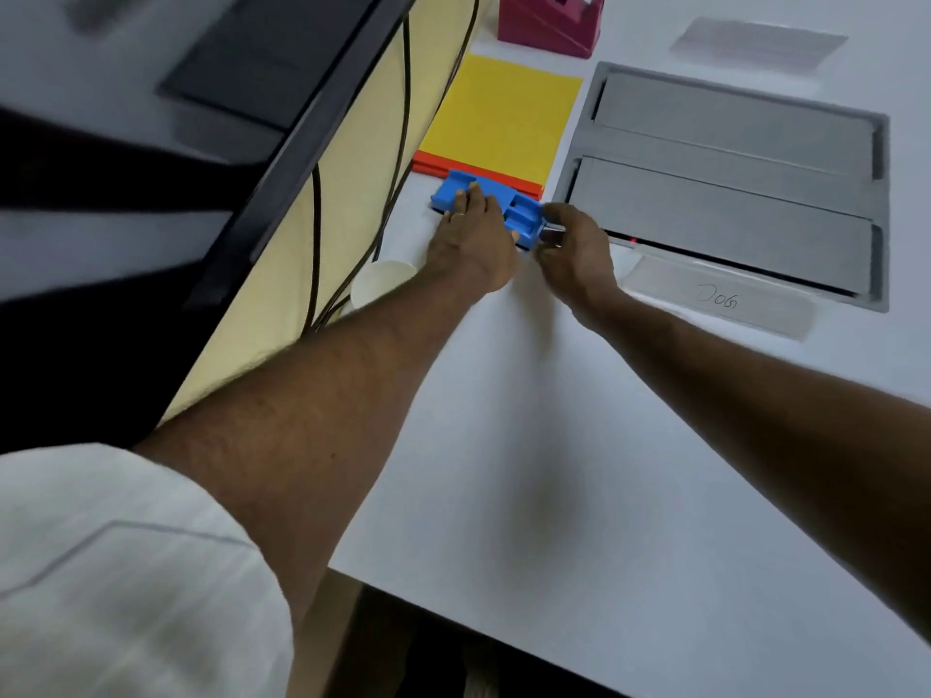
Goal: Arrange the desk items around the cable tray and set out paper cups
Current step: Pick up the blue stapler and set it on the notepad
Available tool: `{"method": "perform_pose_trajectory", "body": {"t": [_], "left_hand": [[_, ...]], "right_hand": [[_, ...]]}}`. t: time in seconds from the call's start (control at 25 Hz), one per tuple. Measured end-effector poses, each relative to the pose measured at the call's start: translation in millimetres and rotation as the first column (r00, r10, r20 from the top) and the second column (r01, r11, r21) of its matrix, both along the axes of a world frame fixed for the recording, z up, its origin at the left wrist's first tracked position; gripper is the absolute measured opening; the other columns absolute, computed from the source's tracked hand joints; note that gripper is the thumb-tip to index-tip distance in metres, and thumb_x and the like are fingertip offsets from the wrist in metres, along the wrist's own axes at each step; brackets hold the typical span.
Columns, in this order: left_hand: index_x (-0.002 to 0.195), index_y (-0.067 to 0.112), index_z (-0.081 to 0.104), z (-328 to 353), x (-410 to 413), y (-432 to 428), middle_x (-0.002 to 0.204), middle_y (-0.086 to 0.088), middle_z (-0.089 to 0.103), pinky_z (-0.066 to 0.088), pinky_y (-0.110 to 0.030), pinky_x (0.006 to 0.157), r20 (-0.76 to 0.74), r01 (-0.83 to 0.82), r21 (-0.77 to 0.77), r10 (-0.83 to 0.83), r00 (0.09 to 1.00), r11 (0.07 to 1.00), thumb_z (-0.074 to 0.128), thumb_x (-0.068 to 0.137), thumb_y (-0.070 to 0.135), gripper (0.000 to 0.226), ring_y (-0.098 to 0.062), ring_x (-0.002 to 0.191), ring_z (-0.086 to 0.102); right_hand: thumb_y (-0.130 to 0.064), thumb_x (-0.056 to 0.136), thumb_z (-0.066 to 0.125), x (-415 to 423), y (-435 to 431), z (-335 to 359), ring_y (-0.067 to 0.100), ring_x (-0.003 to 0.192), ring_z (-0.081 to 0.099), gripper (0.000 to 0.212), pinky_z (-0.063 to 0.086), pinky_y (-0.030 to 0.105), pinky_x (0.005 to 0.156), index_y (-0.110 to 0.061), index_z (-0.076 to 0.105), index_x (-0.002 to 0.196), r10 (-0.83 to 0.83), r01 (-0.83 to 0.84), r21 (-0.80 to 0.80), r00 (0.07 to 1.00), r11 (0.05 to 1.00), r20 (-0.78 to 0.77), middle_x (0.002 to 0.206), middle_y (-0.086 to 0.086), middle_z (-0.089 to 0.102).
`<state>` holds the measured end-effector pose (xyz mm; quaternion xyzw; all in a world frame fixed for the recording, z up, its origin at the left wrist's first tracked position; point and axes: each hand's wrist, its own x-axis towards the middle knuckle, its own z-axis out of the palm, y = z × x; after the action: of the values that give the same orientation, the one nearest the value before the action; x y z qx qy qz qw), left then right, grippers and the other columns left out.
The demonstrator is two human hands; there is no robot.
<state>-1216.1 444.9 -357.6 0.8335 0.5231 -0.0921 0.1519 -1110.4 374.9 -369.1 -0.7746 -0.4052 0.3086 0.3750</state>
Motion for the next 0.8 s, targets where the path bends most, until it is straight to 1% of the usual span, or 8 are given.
{"method": "perform_pose_trajectory", "body": {"t": [0.04, 0.12, 0.28, 0.48, 0.56, 0.64, 0.72, 0.8], "left_hand": [[0.159, 0.0, 0.009, -1.0, -1.0, 1.0, 0.168, -0.02, 0.002, 0.012, -0.045, 0.128, -0.008, -0.022, 0.003, 0.022, 1.0, 1.0, 0.039, 0.106, 0.037, 0.071, -0.037, 0.156, 0.004], [0.159, 0.0, 0.007, -2.2, -4.3, 2.8, 0.168, -0.021, 0.0, 0.013, -0.046, 0.126, -0.036, -0.05, 0.009, 0.05, 0.998, 0.999, 0.04, 0.105, 0.039, 0.074, -0.04, 0.156, 0.004], [0.16, 0.002, 0.006, -1.8, -12.3, 6.3, 0.168, -0.021, 0.001, 0.014, -0.046, 0.126, -0.076, -0.041, 0.037, 0.044, 0.996, 0.998, 0.04, 0.105, 0.037, 0.073, -0.04, 0.156, 0.005], [0.16, 0.004, 0.007, 8.1, -10.8, 11.1, 0.169, -0.018, -0.001, 0.01, -0.048, 0.126, -0.108, -0.047, 0.02, 0.049, 0.993, 0.999, 0.04, 0.105, 0.039, 0.073, -0.039, 0.156, 0.003], [0.16, 0.005, 0.008, 14.4, -11.0, 12.4, 0.169, -0.018, 0.0, 0.008, -0.049, 0.126, -0.105, -0.035, 0.019, 0.036, 0.994, 0.999, 0.039, 0.105, 0.039, 0.073, -0.038, 0.156, 0.003], [0.16, 0.004, 0.009, 21.1, -12.7, 8.9, 0.169, -0.019, 0.003, 0.007, -0.049, 0.128, -0.104, -0.037, 0.03, 0.04, 0.994, 0.999, 0.037, 0.105, 0.038, 0.07, -0.036, 0.157, 0.003], [0.159, 0.003, 0.01, 30.0, -12.6, -3.5, 0.169, -0.019, 0.005, 0.006, -0.048, 0.128, -0.095, -0.067, 0.043, 0.071, 0.993, 0.997, 0.036, 0.105, 0.038, 0.069, -0.034, 0.157, 0.003], [0.159, 0.003, 0.012, 39.9, -10.1, -23.5, 0.169, -0.018, 0.008, 0.004, -0.047, 0.128, -0.024, -0.11, 0.06, 0.111, 0.993, 0.992, 0.036, 0.105, 0.035, 0.067, -0.032, 0.157, 0.004]], "right_hand": [[0.006, 0.093, 0.052, -3.0, 3.1, 2.2, 0.021, 0.111, 0.064, 0.052, 0.054, 0.032, 0.1, -0.008, 0.051, 0.142, 0.0, 0.0, 0.005, 0.999, 1.0, -0.049, 0.138, 0.01, 0.058], [0.005, 0.093, 0.053, -7.4, 9.3, 6.9, 0.019, 0.111, 0.066, 0.052, 0.056, 0.034, 0.1, -0.008, 0.051, 0.144, 0.006, -0.005, 0.011, 0.994, 1.0, -0.11, 0.137, 0.007, 0.06], [0.012, 0.091, 0.045, -10.5, 13.0, 7.7, 0.021, 0.124, 0.061, 0.062, 0.051, 0.037, 0.108, -0.008, 0.044, 0.15, 0.054, -0.057, -0.016, 0.988, 0.998, -0.148, 0.145, 0.01, 0.055], [0.016, 0.089, 0.043, -12.7, 9.5, 7.2, 0.024, 0.143, 0.045, 0.069, 0.042, 0.04, 0.117, -0.009, 0.039, 0.153, 0.145, -0.15, -0.02, 0.979, 0.989, -0.142, 0.157, 0.008, 0.042], [0.015, 0.089, 0.042, -14.0, 3.5, 9.0, 0.023, 0.146, 0.041, 0.07, 0.038, 0.037, 0.119, -0.01, 0.038, 0.154, 0.174, -0.177, -0.015, 0.978, 0.984, -0.11, 0.159, 0.007, 0.04], [0.011, 0.091, 0.042, -15.1, -3.7, 12.5, 0.023, 0.145, 0.042, 0.066, 0.038, 0.035, 0.119, -0.01, 0.039, 0.153, 0.213, -0.213, -0.015, 0.977, 0.977, -0.031, 0.158, 0.008, 0.042], [0.003, 0.096, 0.045, -18.5, -11.0, 16.6, 0.024, 0.141, 0.046, 0.057, 0.038, 0.037, 0.119, -0.008, 0.042, 0.151, 0.245, -0.246, -0.004, 0.967, 0.969, 0.07, 0.155, 0.01, 0.046], [-0.007, 0.101, 0.049, -24.3, -18.0, 22.6, 0.025, 0.139, 0.049, 0.047, 0.04, 0.038, 0.116, -0.006, 0.047, 0.148, 0.256, -0.263, 0.047, 0.959, 0.964, 0.124, 0.151, 0.011, 0.051]]}}
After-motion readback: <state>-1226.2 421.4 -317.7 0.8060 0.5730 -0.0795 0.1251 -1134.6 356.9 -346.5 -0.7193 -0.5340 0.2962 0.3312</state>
